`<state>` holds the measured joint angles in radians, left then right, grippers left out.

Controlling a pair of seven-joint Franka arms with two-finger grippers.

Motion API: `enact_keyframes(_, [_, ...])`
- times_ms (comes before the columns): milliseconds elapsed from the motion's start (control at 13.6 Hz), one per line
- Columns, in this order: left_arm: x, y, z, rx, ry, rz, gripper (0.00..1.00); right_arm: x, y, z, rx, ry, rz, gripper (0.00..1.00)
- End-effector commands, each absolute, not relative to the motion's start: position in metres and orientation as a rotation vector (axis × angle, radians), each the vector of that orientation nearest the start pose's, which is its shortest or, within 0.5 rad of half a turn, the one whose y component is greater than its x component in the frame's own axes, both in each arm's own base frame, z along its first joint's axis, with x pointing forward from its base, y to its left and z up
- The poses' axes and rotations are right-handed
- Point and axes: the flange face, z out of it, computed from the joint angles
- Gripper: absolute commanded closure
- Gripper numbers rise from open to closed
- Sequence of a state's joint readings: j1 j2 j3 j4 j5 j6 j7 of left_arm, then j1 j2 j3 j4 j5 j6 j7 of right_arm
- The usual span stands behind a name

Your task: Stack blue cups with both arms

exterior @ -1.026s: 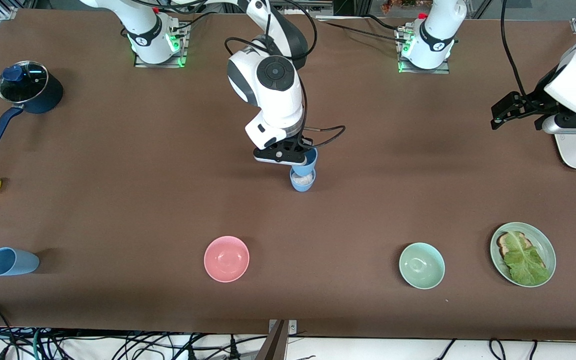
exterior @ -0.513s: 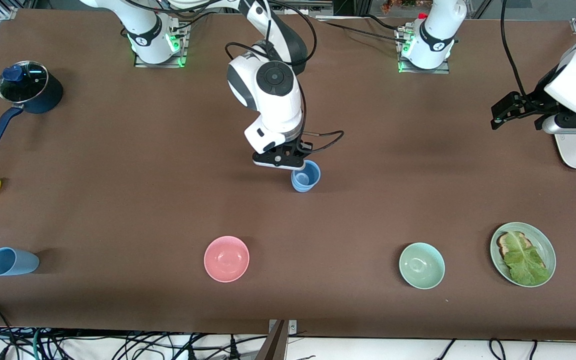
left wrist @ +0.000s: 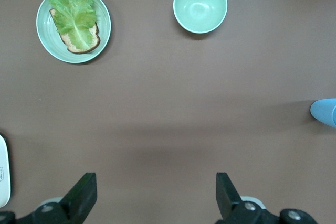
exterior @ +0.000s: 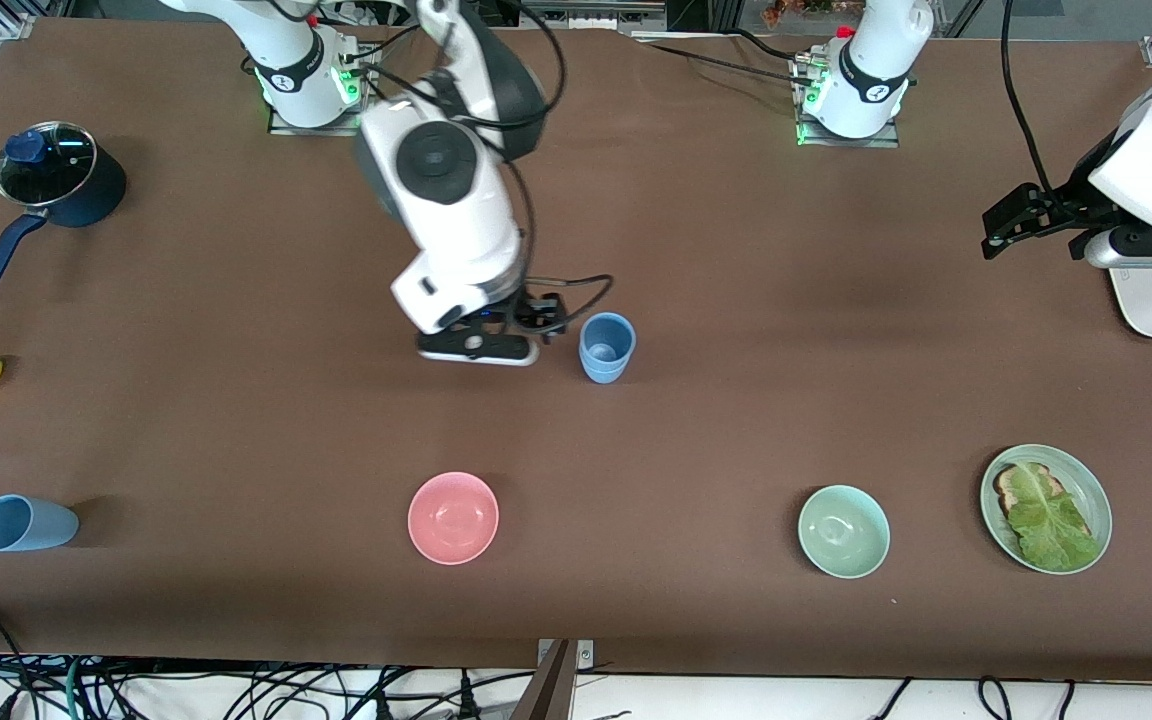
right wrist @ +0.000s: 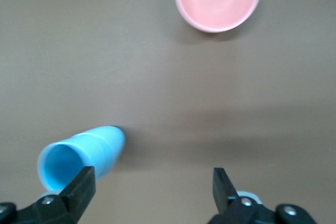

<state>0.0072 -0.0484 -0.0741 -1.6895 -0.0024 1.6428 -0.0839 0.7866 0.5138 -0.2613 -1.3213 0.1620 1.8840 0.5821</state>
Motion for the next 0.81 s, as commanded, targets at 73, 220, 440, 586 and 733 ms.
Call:
enact_keyframes(73, [0.543, -0.038, 0.607, -3.155, -0.04, 0.009, 0.0, 0.604, 0.293, 0.501, -3.059, -0.066, 0.053, 0.0])
enact_keyframes(220, [0.543, -0.038, 0.607, -3.155, -0.04, 0.007, 0.0, 0.608, 0.241, 0.515, -3.052, -0.11, 0.073, 0.0])
enact_keyframes(440, [0.543, -0.039, 0.608, -3.155, -0.038, 0.004, 0.0, 0.612, 0.172, 0.528, -3.046, -0.136, 0.102, 0.0])
enact_keyframes(586, [0.543, -0.038, 0.608, -3.155, -0.04, 0.004, 0.0, 0.61, 0.137, 0.537, -3.07, -0.125, 0.106, 0.0])
enact_keyframes(733, [0.543, -0.038, 0.608, -3.155, -0.04, 0.007, 0.0, 0.605, 0.114, 0.55, -3.114, -0.166, 0.07, 0.0])
